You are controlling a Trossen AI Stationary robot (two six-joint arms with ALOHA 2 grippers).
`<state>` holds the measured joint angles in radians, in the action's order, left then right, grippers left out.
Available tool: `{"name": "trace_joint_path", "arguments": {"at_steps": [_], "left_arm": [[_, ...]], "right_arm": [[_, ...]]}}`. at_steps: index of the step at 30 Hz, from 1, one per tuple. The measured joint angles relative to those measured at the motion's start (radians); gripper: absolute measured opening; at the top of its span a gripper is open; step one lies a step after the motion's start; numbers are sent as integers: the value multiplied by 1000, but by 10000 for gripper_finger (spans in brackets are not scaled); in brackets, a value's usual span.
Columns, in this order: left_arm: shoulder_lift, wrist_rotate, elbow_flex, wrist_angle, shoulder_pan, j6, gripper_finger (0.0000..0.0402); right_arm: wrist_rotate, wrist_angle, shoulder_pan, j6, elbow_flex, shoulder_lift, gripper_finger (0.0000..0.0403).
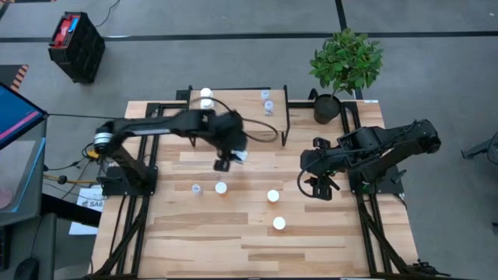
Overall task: Pick and place medicine bottles onto shelf by color
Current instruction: Put the white pill bottle on the shelf aligned with the other white pill bottles
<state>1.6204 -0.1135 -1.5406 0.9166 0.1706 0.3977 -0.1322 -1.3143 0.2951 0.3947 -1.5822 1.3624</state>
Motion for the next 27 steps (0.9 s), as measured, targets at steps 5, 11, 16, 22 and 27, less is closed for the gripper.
{"name": "trace_joint_path", "arguments": {"at_steps": [5,11,16,22,27], "left_arm": [[-130,67,0,80,70,-24,157],[-251,98,58,172,199,-70,154],[-330,96,178,124,290,-51,155],[-342,93,265,35,366,8,156],[-342,56,284,7,399,10,157]], "right_arm": [[0,13,0,0,0,0,244],[0,14,0,0,0,0,244],[0,16,0,-2,0,0,244],[0,22,-1,-2,0,0,244],[0,22,-1,-2,0,0,244]]}}
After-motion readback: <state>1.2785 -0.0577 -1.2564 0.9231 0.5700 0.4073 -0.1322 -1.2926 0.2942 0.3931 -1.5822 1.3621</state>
